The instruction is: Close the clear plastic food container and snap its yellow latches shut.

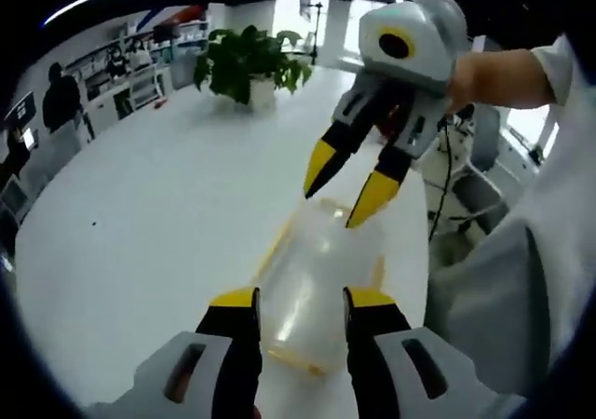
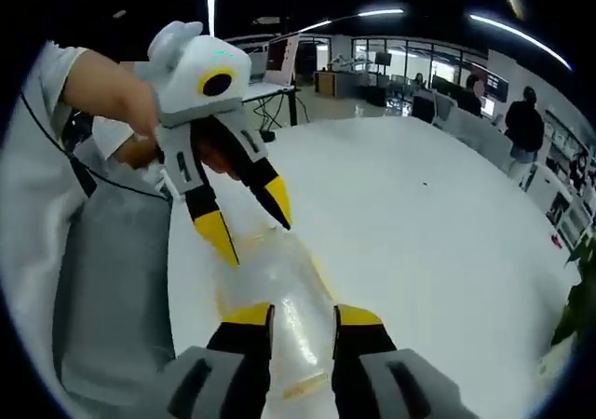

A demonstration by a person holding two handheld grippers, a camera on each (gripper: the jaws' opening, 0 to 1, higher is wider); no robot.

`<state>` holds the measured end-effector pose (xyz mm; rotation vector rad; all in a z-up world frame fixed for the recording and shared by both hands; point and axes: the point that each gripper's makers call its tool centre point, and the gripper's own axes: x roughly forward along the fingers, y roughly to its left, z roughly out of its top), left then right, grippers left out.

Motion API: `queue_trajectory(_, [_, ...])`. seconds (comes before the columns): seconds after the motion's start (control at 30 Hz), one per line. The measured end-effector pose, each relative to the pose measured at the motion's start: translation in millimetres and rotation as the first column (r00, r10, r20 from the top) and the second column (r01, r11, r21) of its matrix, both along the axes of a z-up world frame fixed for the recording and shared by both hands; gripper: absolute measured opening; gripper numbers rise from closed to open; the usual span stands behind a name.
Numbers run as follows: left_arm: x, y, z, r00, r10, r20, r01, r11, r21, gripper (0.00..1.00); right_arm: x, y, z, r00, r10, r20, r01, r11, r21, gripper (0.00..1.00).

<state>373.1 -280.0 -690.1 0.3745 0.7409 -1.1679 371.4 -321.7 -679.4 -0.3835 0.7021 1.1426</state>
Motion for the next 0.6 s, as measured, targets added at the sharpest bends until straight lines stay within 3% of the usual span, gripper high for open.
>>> queue_trajectory(0.3, [-8.1,-11.7,-3.1,0.999,-0.039,0.0,0.039,0.999,-0.014,0.25,-0.2,10.2,-0.8,0.998,0.064,0.02,-0.064,0.998,-0.011,0.19])
queue_trajectory(0.6, [-22.0,-24.6,-7.3,0.99,-0.135,0.027,0.136,0.991,-0.014,0.17,-0.9,19.1,-11.0,0.993,0.116,0.028,-0.115,0.993,-0.037,0.15])
